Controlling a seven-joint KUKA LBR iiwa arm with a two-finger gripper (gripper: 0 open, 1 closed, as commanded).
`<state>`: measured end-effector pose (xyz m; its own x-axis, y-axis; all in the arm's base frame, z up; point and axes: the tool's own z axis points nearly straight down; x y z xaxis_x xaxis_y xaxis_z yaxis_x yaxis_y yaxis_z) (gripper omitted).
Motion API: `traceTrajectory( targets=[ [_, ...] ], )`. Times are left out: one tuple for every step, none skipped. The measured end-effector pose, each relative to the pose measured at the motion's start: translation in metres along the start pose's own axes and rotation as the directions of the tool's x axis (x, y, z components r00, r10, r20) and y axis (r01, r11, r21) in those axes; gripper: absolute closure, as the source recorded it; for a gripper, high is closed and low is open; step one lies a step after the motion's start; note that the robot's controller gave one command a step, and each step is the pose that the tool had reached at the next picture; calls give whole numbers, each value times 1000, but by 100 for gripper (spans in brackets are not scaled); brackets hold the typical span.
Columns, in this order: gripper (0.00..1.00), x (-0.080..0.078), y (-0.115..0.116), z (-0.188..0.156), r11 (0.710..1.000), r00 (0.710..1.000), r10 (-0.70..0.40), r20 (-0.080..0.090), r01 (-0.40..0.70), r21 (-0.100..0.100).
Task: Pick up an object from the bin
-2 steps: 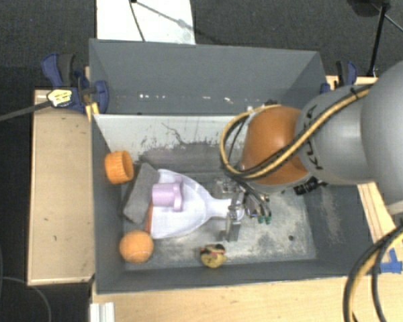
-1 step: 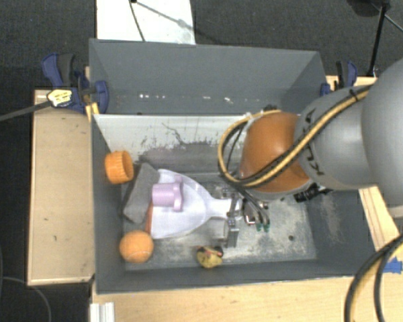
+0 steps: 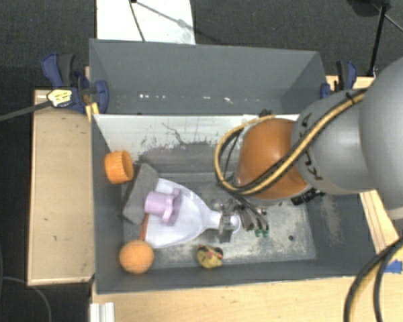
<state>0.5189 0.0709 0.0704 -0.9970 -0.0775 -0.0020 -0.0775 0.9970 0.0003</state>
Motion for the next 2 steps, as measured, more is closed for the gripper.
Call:
traceTrajectory(
  targets=[
    [100, 0, 0, 0, 1000, 1000, 0, 0, 0, 0],
    [100, 1, 0, -5, 1000, 1000, 2, -2, -2, 0]
  ],
)
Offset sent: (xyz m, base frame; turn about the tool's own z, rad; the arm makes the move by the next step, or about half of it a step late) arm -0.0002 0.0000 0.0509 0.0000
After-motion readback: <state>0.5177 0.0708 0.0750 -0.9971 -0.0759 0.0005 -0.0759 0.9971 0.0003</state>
